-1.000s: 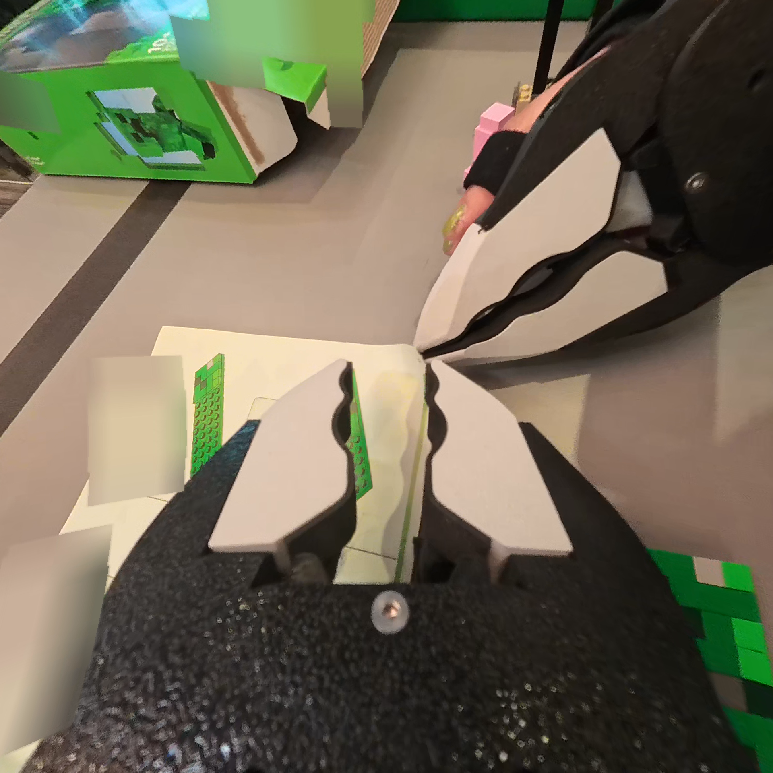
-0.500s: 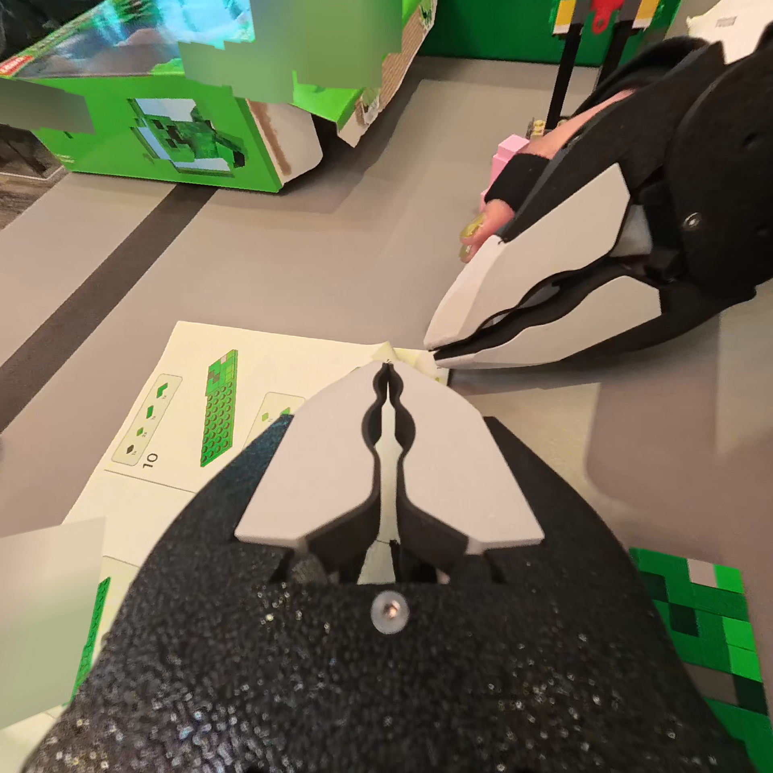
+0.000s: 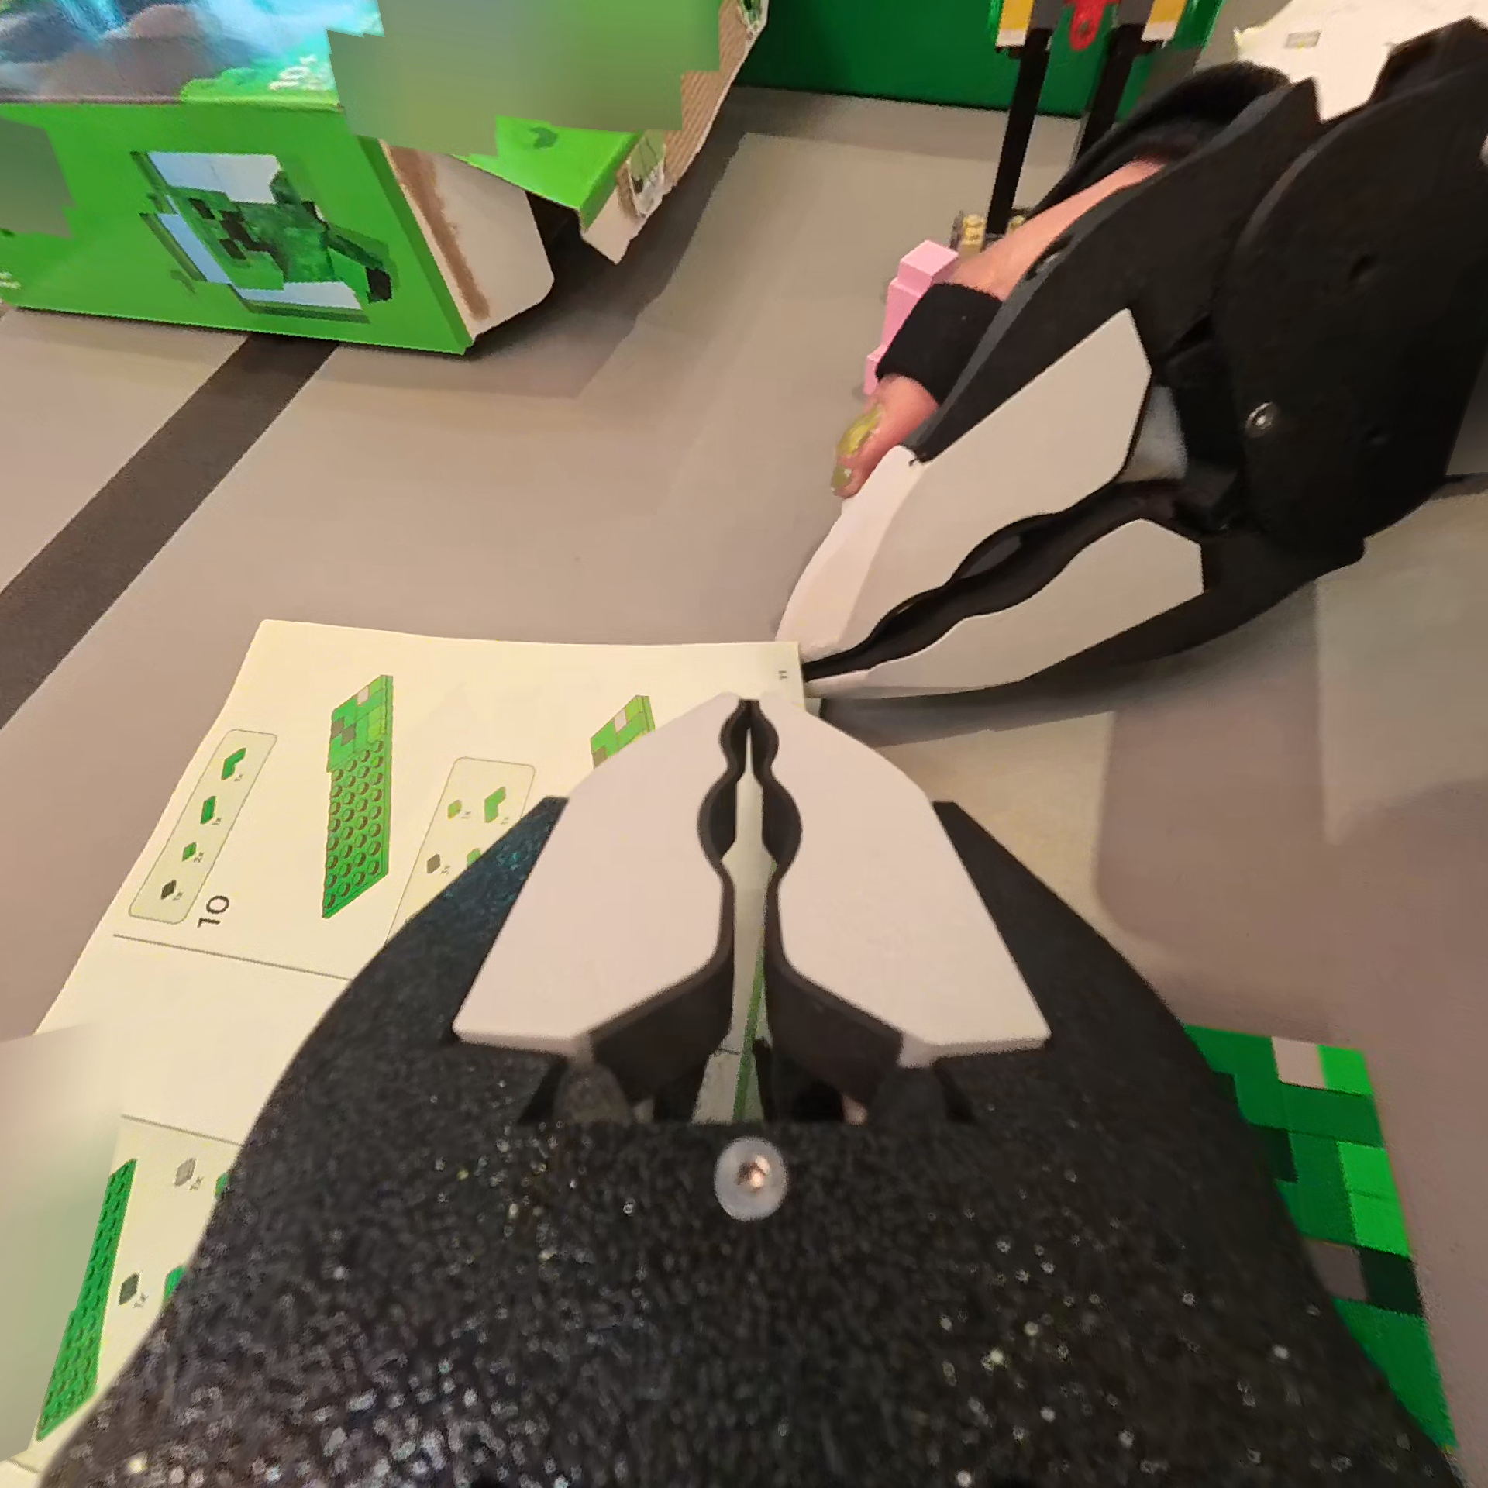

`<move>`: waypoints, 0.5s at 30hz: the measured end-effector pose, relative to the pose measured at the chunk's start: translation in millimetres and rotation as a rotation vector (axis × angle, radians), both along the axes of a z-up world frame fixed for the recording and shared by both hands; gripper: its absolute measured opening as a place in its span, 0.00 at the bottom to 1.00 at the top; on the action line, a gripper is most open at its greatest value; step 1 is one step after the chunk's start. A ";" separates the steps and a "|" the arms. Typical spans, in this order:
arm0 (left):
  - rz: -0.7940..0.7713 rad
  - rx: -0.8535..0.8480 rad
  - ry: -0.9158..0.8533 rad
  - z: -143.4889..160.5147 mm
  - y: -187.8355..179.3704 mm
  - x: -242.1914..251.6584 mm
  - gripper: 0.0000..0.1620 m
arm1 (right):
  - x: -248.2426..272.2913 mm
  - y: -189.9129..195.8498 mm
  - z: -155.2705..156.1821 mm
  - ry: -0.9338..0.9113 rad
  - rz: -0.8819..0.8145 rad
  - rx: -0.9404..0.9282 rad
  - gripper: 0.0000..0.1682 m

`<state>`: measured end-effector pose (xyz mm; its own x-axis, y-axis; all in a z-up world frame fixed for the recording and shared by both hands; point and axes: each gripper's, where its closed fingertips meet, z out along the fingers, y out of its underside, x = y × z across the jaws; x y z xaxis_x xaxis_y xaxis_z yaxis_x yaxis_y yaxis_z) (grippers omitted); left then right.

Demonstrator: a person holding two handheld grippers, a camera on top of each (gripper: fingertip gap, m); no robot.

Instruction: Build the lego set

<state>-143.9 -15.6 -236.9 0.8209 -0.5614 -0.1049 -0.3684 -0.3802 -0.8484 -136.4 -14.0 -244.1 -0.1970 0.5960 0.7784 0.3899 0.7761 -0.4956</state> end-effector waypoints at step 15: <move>-0.048 0.007 0.143 -10.7 -2.5 6.6 0.15 | 0.3 0.8 0.5 0.004 -0.005 0.011 0.00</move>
